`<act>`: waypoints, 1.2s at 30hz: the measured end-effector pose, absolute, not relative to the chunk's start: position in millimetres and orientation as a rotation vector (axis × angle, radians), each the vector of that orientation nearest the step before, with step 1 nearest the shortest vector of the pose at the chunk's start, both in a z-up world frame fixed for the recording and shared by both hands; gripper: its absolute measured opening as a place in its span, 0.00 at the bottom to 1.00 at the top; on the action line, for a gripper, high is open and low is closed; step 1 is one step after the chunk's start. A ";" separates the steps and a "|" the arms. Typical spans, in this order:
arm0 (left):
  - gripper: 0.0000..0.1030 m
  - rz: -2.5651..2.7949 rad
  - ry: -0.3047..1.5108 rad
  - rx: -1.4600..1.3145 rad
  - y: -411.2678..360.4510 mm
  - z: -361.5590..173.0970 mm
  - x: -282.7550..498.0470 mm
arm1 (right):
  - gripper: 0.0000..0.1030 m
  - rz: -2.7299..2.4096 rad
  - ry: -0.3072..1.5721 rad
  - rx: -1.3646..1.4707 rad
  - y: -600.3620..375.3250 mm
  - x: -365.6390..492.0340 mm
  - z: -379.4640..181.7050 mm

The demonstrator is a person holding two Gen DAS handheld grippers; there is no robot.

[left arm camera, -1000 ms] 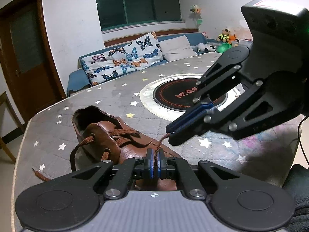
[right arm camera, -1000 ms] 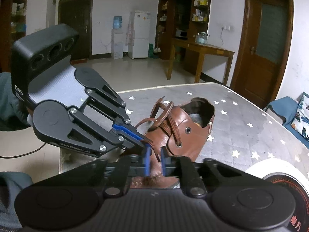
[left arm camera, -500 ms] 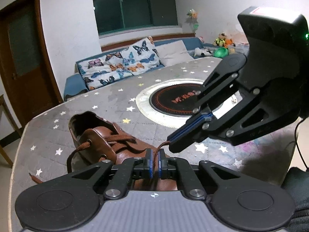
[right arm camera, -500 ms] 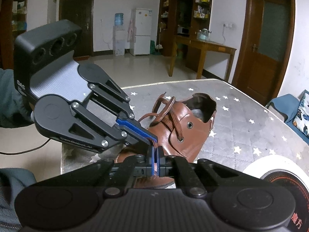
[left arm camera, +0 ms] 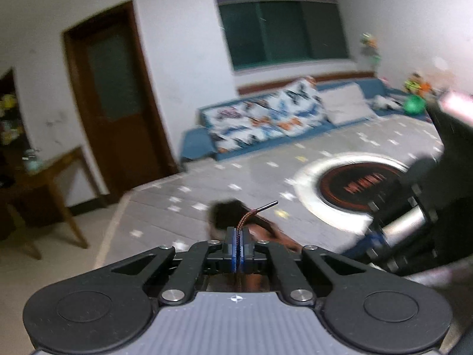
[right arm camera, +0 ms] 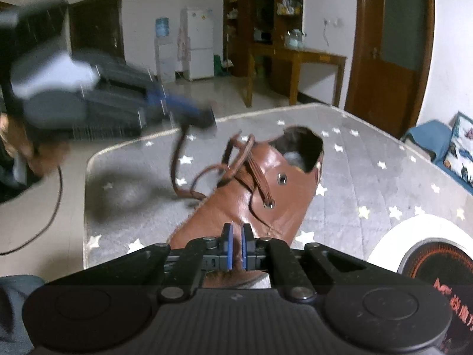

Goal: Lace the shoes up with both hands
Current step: 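Lift the lace tip high above the shoe with the left gripper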

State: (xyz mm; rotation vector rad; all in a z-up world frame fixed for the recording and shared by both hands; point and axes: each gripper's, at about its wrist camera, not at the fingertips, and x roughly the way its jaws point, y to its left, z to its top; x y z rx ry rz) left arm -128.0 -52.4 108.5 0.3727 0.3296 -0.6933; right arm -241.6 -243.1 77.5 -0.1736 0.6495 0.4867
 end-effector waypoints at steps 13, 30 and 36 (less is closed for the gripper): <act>0.02 -0.426 0.063 0.322 -14.3 188.3 -118.1 | 0.05 0.427 0.751 -0.154 -244.5 -227.8 71.0; 0.02 -0.335 -0.118 0.298 -11.2 237.4 -127.3 | 0.11 0.415 0.775 -0.164 -243.2 -227.9 71.8; 0.02 -0.322 -0.169 0.322 -18.8 239.9 -137.3 | 0.12 0.414 0.771 -0.160 -243.9 -228.0 70.8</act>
